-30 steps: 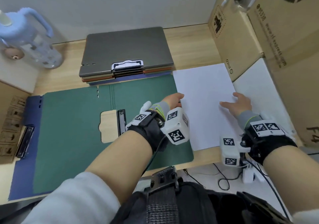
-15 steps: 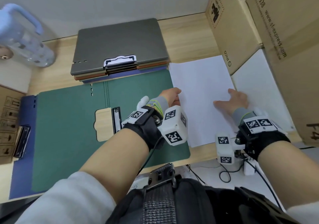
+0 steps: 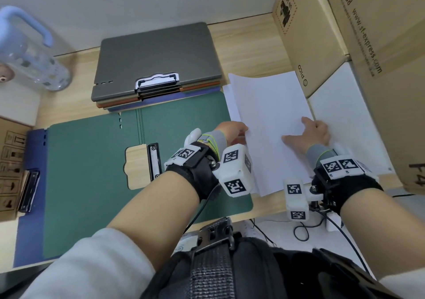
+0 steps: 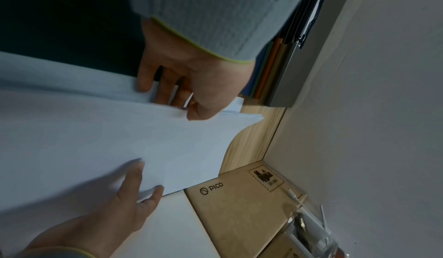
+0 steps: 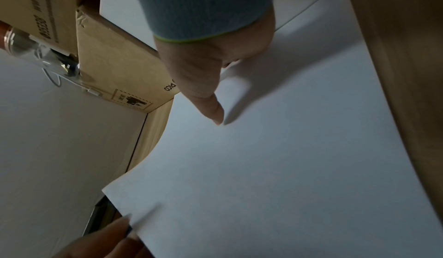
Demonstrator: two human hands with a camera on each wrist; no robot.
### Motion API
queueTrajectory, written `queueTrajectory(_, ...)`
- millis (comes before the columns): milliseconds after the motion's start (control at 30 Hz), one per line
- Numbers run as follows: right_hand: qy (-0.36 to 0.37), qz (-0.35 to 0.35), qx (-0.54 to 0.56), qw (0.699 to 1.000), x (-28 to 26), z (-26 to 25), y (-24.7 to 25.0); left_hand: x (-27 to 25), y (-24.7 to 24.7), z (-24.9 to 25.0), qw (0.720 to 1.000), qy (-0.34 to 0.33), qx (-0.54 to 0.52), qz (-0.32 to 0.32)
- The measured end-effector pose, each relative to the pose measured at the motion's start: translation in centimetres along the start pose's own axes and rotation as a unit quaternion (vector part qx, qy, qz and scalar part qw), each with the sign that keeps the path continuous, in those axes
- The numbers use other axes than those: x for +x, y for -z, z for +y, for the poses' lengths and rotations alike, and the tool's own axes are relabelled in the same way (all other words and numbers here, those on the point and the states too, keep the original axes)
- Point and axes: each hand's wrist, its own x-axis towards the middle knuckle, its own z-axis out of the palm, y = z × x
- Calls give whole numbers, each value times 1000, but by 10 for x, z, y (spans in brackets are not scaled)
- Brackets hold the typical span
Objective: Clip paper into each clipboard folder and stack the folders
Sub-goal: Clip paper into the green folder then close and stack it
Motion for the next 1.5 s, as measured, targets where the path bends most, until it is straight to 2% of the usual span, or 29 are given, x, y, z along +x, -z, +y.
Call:
queueTrajectory(133,1,0,14,1000,0,1,1,-1,-11,-8,998,-7,53,-33)
queueTrajectory(333,9,23,49,998,-3,-3,1,-3,-6,-12,993,-72,95,-17)
queueTrajectory(467,11,38,69,997,-5,-17,1,-11,12,-9,987,-120,109,-7)
queueTrajectory(567,37,53,141,988,-6,-30,0,-24,37,-7,979,-160,127,11)
queueTrajectory(633,77,22,256,963,-13,-40,-1,-32,59,-7,972,-189,135,40)
queueTrajectory(700,101,-33,368,924,-24,-54,-3,-39,84,-11,963,-224,126,80)
queueTrajectory(800,118,-122,477,862,-40,-77,-2,-47,116,-15,953,-259,98,121)
queueTrajectory(867,152,-151,497,841,-50,-95,-6,-54,133,-15,943,-296,66,137)
queueTrajectory(967,229,-152,506,817,-61,-120,-7,-66,149,-10,921,-358,9,154)
queueTrajectory(1100,318,-198,536,757,-73,-137,-10,-74,172,-8,896,-414,-50,153)
queueTrajectory(1167,318,-226,523,758,-74,-134,-12,-69,176,-16,896,-411,-54,156)
queueTrajectory(1267,309,-248,473,787,-71,-122,-26,-61,175,-33,910,-380,-69,153)
queueTrajectory(1367,298,-251,452,803,-72,-117,-36,-58,175,-40,916,-368,-69,140)
queueTrajectory(1500,299,-233,469,797,-74,-123,-32,-63,178,-31,912,-383,-69,127)
